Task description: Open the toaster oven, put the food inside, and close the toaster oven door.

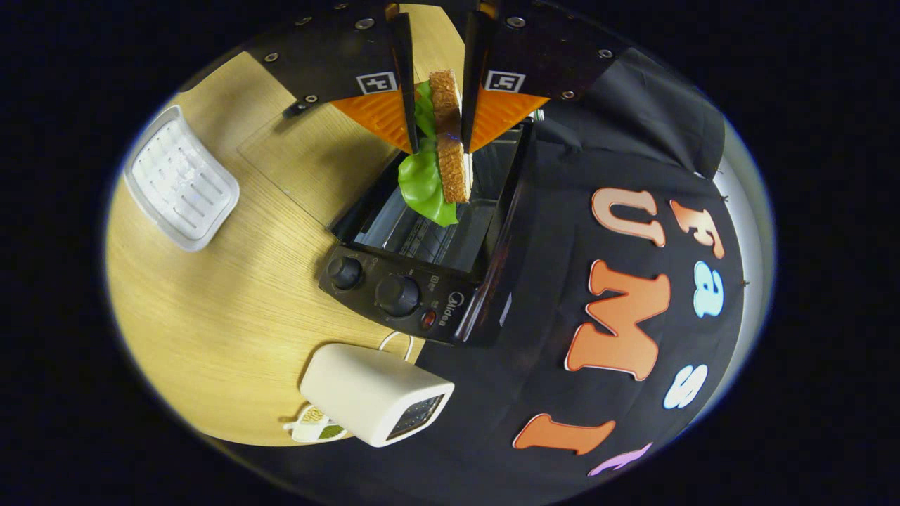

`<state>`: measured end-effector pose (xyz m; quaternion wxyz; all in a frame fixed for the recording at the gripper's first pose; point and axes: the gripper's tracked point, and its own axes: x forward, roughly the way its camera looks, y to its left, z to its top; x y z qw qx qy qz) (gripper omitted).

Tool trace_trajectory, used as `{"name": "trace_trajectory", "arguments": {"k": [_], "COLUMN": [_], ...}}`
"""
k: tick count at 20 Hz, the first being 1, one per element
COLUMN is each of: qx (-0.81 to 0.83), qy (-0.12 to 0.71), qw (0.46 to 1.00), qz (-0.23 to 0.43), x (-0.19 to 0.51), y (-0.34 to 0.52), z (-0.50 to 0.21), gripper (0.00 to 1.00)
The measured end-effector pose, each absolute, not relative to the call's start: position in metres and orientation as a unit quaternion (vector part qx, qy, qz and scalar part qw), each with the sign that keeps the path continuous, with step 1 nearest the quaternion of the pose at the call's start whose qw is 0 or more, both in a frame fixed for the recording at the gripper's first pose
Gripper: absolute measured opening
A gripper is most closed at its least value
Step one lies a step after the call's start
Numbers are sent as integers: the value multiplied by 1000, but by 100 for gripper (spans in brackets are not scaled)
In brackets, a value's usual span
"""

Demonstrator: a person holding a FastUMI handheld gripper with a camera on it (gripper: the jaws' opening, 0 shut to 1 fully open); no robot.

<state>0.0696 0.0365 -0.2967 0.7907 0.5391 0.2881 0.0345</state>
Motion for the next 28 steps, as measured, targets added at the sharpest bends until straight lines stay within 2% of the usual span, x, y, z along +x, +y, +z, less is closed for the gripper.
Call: {"name": "trace_trajectory", "arguments": {"k": [4, 10, 18, 23, 25, 28], "qx": [547, 597, 601, 580, 572, 550], "qy": [259, 237, 222, 228, 237, 247], "qw": [796, 764, 764, 776, 780, 794], "qz": [1, -53, -78, -97, -91, -82], "x": [93, 111, 138, 153, 155, 159], "y": [51, 63, 75, 84, 96, 110], "z": [-308, -320, -325, -337, -341, -341], "gripper": [31, 31, 31, 39, 40, 49]}}
